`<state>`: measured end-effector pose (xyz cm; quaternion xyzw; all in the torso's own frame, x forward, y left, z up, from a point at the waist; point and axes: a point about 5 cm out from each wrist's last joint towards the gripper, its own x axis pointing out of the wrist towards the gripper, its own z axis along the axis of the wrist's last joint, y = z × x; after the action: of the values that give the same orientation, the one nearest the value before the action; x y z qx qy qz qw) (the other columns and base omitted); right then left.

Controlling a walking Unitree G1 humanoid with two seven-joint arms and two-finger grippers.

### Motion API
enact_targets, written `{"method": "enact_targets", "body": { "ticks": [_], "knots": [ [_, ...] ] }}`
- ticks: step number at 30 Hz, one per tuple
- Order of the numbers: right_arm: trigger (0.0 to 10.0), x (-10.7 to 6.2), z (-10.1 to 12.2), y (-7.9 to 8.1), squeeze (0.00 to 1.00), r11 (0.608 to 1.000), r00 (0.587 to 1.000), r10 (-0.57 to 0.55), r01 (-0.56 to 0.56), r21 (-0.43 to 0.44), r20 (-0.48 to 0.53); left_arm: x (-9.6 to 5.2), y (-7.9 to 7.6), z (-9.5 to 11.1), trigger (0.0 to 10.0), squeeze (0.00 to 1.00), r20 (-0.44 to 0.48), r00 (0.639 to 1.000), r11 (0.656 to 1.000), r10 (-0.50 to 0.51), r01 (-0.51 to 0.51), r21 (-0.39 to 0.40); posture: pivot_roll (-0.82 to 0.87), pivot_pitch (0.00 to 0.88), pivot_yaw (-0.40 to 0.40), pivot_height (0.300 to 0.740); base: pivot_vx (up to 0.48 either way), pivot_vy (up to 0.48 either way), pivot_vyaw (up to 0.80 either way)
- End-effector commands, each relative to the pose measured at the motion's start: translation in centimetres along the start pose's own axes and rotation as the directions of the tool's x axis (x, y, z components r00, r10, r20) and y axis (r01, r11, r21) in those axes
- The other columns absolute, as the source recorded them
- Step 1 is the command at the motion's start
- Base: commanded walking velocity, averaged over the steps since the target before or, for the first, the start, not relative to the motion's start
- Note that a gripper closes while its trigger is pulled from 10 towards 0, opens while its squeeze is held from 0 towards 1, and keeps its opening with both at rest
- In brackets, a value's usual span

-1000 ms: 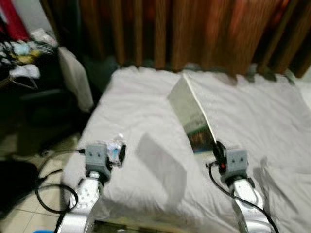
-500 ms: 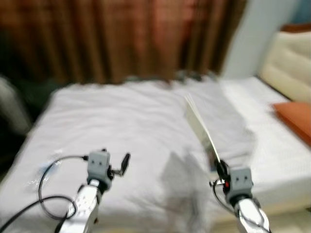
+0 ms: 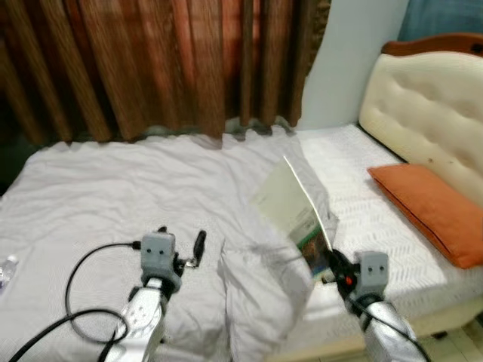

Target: Clean up the room

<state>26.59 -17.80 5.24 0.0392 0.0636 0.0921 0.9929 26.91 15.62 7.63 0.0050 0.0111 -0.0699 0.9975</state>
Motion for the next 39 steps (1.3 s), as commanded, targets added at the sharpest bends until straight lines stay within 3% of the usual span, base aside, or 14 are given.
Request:
{"method": "enact_targets", "body": {
  "ticks": [1,27,34,39],
  "knots": [
    [0.0,0.1,0.8,-0.3,0.00,1.000,0.999,0.005,-0.005,-0.008,0.031,0.3,-0.4,0.4,10.0,0.00,0.004,1.000,1.000,-0.014,0.014,0.002,-0.01,0.000,-0.024,0.740,0.330,-0.345,0.00],
    [0.0,0.0,0.5,-0.5,0.00,1.000,1.000,0.006,-0.005,-0.022,0.015,0.3,-0.7,0.1,10.0,0.00,-0.026,0.999,0.999,-0.035,0.035,0.001,-0.01,0.000,-0.016,0.740,0.327,-0.348,0.14],
    [0.0,-0.8,-0.1,-0.4,0.00,1.000,1.000,0.006,-0.006,-0.009,-0.002,-0.6,-0.6,-0.4,10.0,0.00,-0.048,0.997,0.998,-0.058,0.058,0.004,-0.01,0.000,-0.008,0.740,0.324,-0.350,0.00],
    [0.0,-0.4,0.1,-0.1,0.00,1.000,1.000,0.022,-0.022,-0.010,0.001,-0.1,-0.5,0.0,10.0,0.00,-0.032,0.998,0.999,-0.053,0.053,0.007,-0.01,0.000,-0.009,0.740,0.325,-0.350,0.00]
  ]
}}
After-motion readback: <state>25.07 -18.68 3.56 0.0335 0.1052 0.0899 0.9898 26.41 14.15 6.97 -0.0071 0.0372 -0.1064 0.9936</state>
